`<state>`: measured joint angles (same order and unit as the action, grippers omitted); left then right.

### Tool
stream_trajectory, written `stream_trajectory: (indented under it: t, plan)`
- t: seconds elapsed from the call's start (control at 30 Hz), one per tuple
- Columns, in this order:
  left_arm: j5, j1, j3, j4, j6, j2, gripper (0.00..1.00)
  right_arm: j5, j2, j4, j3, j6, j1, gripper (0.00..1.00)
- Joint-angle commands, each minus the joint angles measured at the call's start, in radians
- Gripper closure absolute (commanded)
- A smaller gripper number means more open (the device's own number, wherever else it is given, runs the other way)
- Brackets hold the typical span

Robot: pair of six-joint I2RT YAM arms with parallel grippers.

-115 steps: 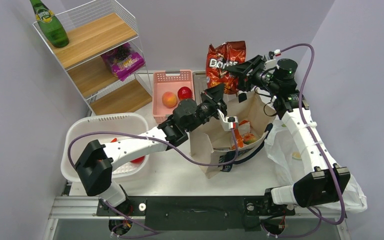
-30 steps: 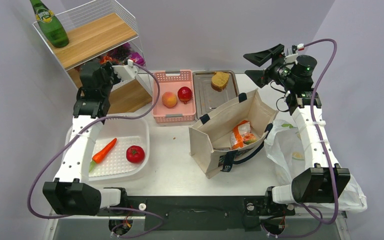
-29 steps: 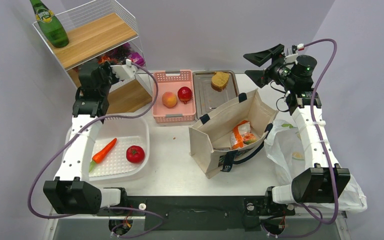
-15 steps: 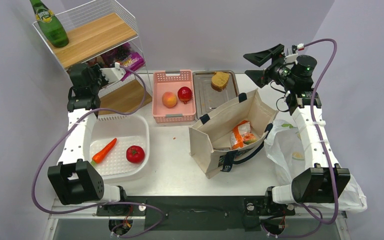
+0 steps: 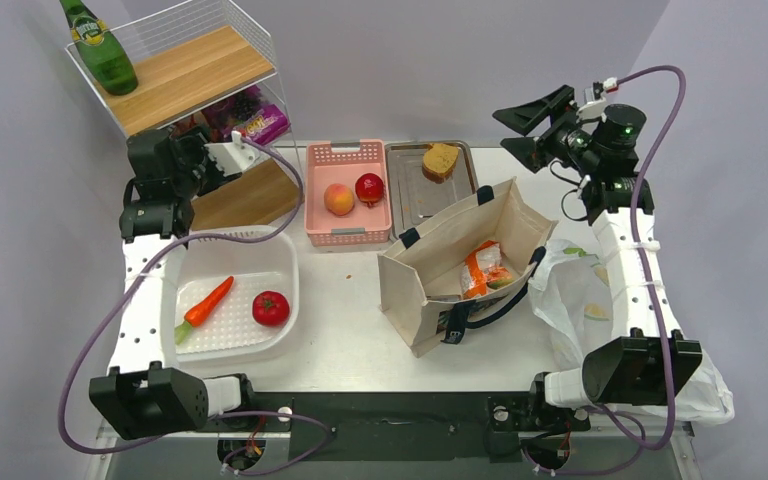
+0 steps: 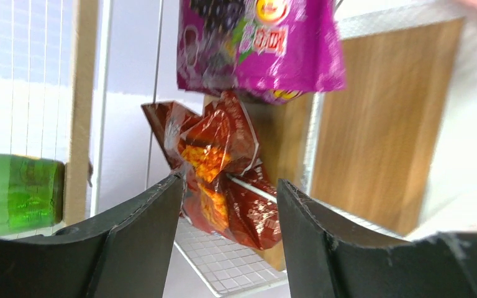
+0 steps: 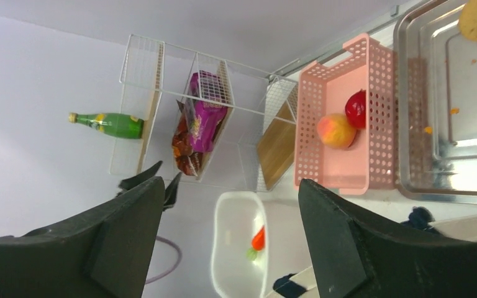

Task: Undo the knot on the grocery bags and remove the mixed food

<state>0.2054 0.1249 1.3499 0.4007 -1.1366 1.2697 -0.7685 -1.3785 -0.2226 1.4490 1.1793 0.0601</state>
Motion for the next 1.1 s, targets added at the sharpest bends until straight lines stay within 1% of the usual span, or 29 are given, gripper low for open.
stream_trajectory:
  t: [0.0,0.03,0.07,0.1,0.13,0.17,0.2,0.23,0.27,0.3,0.37,0.43,0.53,0.63,0.7,0.73,0.77,0.8,0.83,0.87,0.9,0.93,1.07]
  plan:
    - [0.180,-0.034,0.136,0.222,0.130,-0.078,0.45,0.032,-0.009,-0.236,0.167,-0.348,0.020,0.26]
    - [0.204,-0.066,0.153,0.249,0.159,-0.081,0.45,0.042,-0.017,-0.287,0.224,-0.507,0.023,0.26]
    - [0.212,-0.086,0.185,0.304,0.212,-0.083,0.44,0.073,-0.022,-0.411,0.253,-0.599,0.024,0.25]
    - [0.216,-0.140,0.202,0.329,0.237,-0.081,0.44,0.141,-0.037,-0.479,0.324,-0.766,0.023,0.23]
    - [0.213,-0.174,0.230,0.371,0.288,-0.077,0.44,0.182,-0.046,-0.623,0.361,-0.849,0.020,0.22]
    - [0.204,-0.240,0.240,0.386,0.313,-0.075,0.44,0.271,-0.068,-0.683,0.420,-0.989,0.020,0.20]
    - [0.199,-0.271,0.254,0.403,0.364,-0.073,0.43,0.311,-0.079,-0.791,0.465,-1.053,0.020,0.19]
    - [0.187,-0.325,0.257,0.405,0.389,-0.072,0.43,0.382,-0.102,-0.841,0.484,-1.171,0.020,0.17]
    - [0.184,-0.368,0.259,0.398,0.440,-0.072,0.43,0.412,-0.113,-0.928,0.505,-1.221,0.020,0.16]
    - [0.184,-0.387,0.259,0.393,0.483,-0.070,0.43,0.454,-0.135,-1.004,0.513,-1.312,0.020,0.15]
    - [0.191,-0.427,0.260,0.377,0.534,-0.064,0.43,0.505,-0.158,-1.097,0.511,-1.407,0.018,0.15]
    - [0.199,-0.457,0.257,0.361,0.566,-0.055,0.42,0.538,-0.160,-1.140,0.468,-1.476,0.010,0.14]
    - [0.204,-0.498,0.230,0.320,0.594,-0.054,0.42,0.572,-0.133,-1.139,0.340,-1.543,-0.016,0.14]
    - [0.200,-0.532,0.180,0.247,0.614,-0.066,0.42,0.645,-0.121,-1.086,0.231,-1.553,-0.088,0.16]
    - [0.203,-0.557,0.159,0.225,0.620,-0.073,0.42,0.661,-0.119,-1.055,0.169,-1.550,-0.117,0.23]
    - [0.206,-0.562,0.155,0.223,0.620,-0.074,0.42,0.669,-0.120,-1.045,0.160,-1.544,-0.124,0.34]
    - [0.208,-0.571,0.145,0.222,0.623,-0.077,0.42,0.670,-0.122,-1.026,0.152,-1.540,-0.133,0.42]
    - [0.216,-0.576,0.140,0.221,0.624,-0.080,0.42,0.664,-0.127,-1.019,0.154,-1.530,-0.136,0.61]
    - [0.221,-0.584,0.129,0.220,0.623,-0.087,0.43,0.654,-0.130,-1.012,0.174,-1.525,-0.137,0.72]
    - [0.236,-0.588,0.122,0.218,0.623,-0.091,0.43,0.619,-0.136,-1.010,0.189,-1.516,-0.137,0.90]
    - [0.245,-0.594,0.107,0.212,0.620,-0.102,0.43,0.595,-0.136,-1.009,0.225,-1.513,-0.136,0.96]
    - [0.267,-0.598,0.099,0.209,0.613,-0.108,0.43,0.533,-0.130,-0.997,0.241,-1.505,-0.135,1.00]
    - [0.285,-0.665,0.073,0.218,0.544,-0.125,0.43,0.356,-0.072,-0.934,0.293,-1.494,-0.160,1.00]
